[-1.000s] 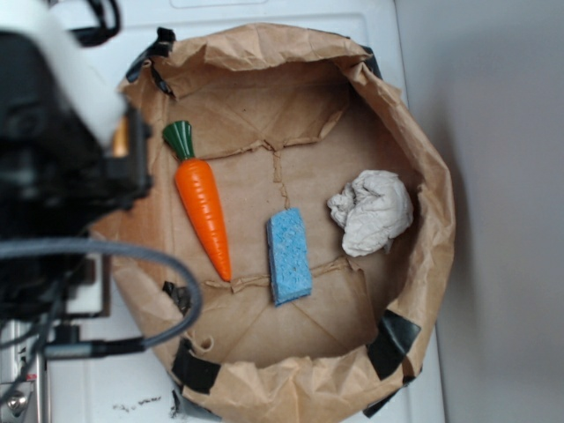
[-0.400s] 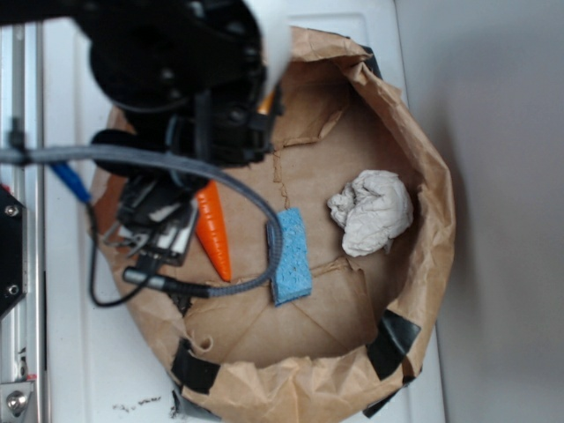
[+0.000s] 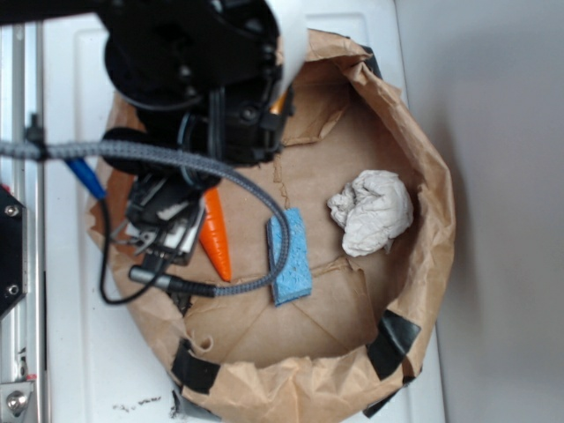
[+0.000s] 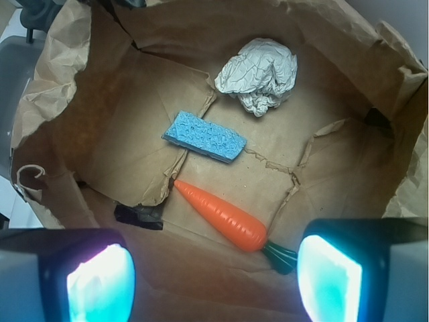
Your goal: Grab the carrot.
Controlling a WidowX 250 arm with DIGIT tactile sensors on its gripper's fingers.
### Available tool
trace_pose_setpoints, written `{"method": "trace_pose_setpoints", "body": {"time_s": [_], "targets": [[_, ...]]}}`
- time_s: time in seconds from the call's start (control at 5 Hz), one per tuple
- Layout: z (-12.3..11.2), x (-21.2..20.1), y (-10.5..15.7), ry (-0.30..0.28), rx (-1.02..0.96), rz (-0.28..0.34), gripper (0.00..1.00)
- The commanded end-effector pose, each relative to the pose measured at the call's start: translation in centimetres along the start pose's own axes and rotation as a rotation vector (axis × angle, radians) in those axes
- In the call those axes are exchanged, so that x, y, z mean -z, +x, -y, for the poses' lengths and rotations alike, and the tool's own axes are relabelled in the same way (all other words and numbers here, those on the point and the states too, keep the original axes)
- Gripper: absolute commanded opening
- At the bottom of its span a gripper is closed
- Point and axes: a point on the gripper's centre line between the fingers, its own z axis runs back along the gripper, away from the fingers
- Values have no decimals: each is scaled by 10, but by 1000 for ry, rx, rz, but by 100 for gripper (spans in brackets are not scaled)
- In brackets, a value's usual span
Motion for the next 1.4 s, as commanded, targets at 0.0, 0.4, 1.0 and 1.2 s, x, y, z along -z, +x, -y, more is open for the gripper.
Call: {"method": "trace_pose_setpoints", "body": {"time_s": [0.0, 0.4, 1.0, 1.2], "targets": [[-20, -1, 6, -15, 126, 138, 100], [-47, 5, -2, 43, 444, 178, 100], [-17, 89, -2, 256, 600, -42, 100], [-19, 101, -4, 254, 617, -67, 100]]}}
